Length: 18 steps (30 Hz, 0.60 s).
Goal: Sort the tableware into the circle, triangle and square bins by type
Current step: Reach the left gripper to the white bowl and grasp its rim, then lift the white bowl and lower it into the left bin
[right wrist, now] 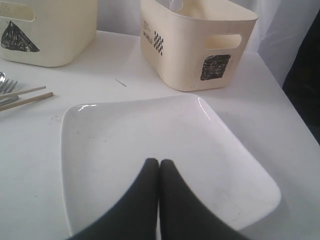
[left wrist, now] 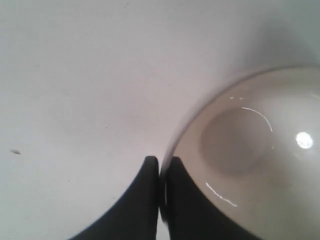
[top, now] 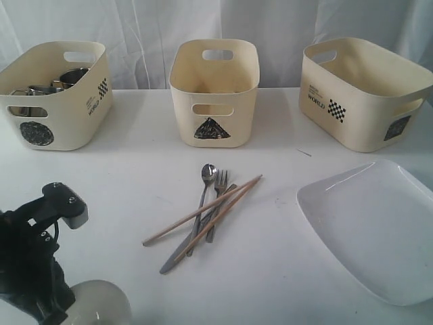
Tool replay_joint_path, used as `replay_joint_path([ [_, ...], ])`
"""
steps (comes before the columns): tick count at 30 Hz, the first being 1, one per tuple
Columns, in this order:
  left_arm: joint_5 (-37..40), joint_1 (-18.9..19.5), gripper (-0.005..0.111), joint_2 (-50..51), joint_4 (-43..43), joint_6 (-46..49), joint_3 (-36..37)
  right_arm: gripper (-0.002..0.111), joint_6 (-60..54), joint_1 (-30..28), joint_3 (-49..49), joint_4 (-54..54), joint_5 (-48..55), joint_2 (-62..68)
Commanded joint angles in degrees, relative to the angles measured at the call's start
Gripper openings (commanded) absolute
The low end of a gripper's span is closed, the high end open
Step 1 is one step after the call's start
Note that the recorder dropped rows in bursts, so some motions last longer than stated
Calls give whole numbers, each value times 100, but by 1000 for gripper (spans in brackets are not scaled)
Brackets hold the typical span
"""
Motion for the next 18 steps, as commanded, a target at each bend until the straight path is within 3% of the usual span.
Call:
replay_joint_path([
  [1, 104, -7, 0, -249, 639, -141, -284, 0, 20, 6, 26, -43, -83, -23],
  [3, 159, -7, 0, -455, 1383, -635, -609, 0, 20, 6, 26, -43, -83, -23],
  [9, -107, 162, 0, -1151, 5491, -3302, -2286, 0, 20, 6, 26, -43, -83, -23],
  [12, -976, 433, 0, -1270, 7243, -5060, -2876, 0, 20, 6, 26, -43, -83, -23],
  [15, -2364, 876, 0, -1165, 8672, -6798, -3199, 0, 20, 6, 26, -43, -83, -23],
  [18, -3584, 1442, 0, -739, 9482, -7154, -3398, 0, 20, 6, 26, -43, -83, -23],
])
